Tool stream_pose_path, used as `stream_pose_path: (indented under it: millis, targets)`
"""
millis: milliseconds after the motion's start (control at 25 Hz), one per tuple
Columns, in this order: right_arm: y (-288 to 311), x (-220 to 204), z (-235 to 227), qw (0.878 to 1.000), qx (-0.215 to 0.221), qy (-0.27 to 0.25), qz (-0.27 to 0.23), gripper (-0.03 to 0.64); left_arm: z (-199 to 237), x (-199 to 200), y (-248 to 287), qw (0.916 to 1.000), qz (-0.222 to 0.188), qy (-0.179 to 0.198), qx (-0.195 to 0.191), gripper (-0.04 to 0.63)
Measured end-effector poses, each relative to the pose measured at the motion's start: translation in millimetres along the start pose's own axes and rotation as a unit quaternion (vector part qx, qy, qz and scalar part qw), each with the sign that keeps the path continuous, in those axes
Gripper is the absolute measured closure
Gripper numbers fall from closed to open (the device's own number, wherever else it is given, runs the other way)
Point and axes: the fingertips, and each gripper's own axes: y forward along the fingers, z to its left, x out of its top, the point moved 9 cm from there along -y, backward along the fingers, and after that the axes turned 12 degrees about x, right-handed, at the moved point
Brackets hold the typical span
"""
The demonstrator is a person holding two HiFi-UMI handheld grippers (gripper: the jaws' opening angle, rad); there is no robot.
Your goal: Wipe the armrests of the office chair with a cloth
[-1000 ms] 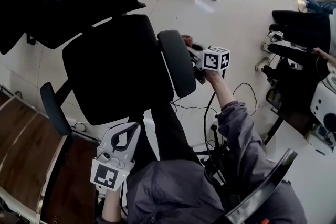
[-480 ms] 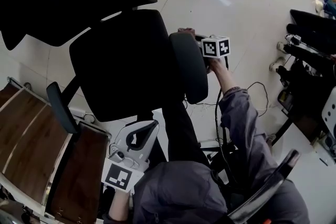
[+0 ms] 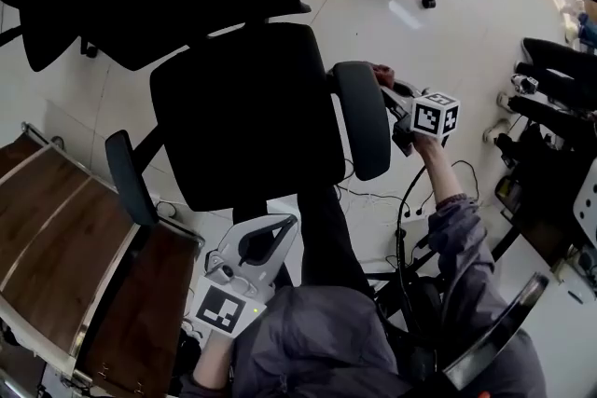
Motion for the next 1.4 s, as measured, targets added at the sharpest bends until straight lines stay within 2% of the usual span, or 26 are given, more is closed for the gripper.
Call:
stream_pose_path:
  millis: [160, 320, 520, 680, 840, 960, 1120, 1320, 1400]
  targets:
    - [-44, 21, 54, 0.997, -0.047, -0.027, -0.059, 0.555, 17, 3, -34, 0.9996, -0.009, 0.018, -0.018, 0.578]
    - [-74, 35, 127, 0.988, -0.081, -0.057, -0.121, 0.555, 38, 5, -73, 0.9985, -0.022, 0.038, -0.033, 0.578]
    - [-62, 35, 204, 0.979, -0.076, -0.061, -0.181, 0.555, 66, 4, -113, 0.9974, -0.031, 0.05, -0.042, 0.578]
    - [-28, 16, 237, 0.975, -0.067, -0.041, -0.21, 0.555, 86, 4, -135, 0.997, -0.031, 0.053, -0.046, 0.578]
    - [17, -17, 238, 0.971, -0.078, -0.001, -0.226, 0.555, 102, -2, -149, 0.9976, -0.03, 0.046, -0.042, 0.578]
    - [50, -40, 219, 0.961, -0.117, 0.041, -0.246, 0.555, 109, -11, -154, 0.9984, -0.017, 0.033, -0.042, 0.578]
    - [87, -71, 186, 0.937, -0.185, 0.106, -0.276, 0.555, 112, -25, -154, 0.9982, 0.005, 0.026, -0.053, 0.578]
    - [103, -93, 134, 0.891, -0.278, 0.159, -0.323, 0.555, 115, -35, -143, 0.998, 0.011, 0.017, -0.06, 0.578]
    - [112, -97, 122, 0.887, -0.301, 0.152, -0.316, 0.555, 116, -38, -139, 0.9979, 0.015, 0.012, -0.062, 0.578]
